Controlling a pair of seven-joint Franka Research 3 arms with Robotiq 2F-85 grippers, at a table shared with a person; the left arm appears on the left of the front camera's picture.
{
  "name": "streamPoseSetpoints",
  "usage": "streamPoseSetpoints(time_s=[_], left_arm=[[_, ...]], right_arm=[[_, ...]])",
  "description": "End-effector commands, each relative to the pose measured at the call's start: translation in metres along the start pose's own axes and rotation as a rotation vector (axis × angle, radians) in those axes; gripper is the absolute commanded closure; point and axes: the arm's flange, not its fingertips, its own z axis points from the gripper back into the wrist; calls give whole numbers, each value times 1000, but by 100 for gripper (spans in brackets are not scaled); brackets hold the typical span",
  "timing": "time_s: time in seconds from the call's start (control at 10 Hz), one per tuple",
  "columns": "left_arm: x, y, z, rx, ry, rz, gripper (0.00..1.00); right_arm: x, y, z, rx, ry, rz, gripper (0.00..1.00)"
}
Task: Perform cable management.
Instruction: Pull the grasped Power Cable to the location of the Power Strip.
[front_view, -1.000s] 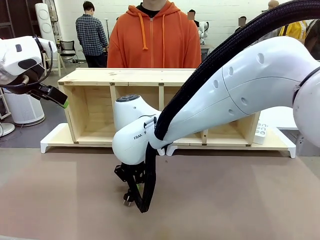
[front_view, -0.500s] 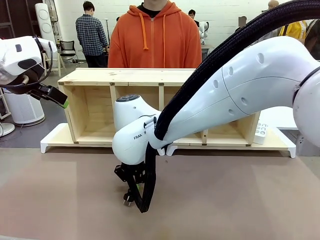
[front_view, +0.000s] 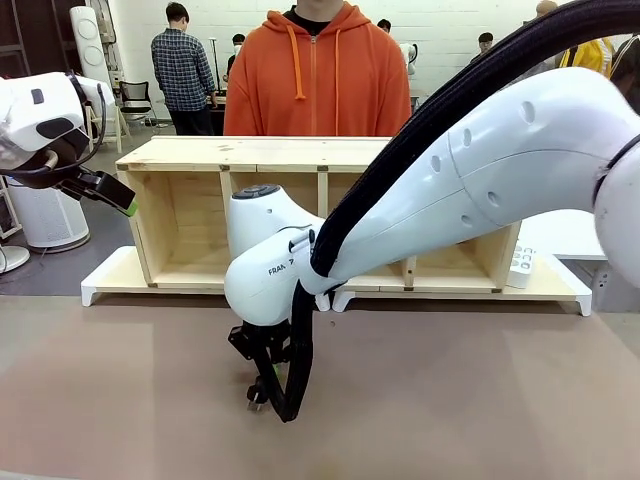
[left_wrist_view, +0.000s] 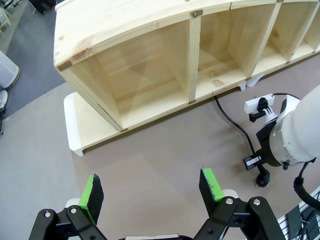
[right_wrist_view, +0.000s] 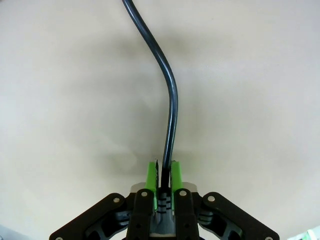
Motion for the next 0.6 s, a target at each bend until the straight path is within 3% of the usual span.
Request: streamPoseSetpoints(time_s=[0.0, 0.5], left_arm=[[1, 1, 0, 6, -8, 5, 0], [1, 1, 0, 6, -8, 5, 0]], right_arm=[[-23, -27, 36, -24, -29, -3, 86], [-59, -86, 92, -34, -87, -76, 86]])
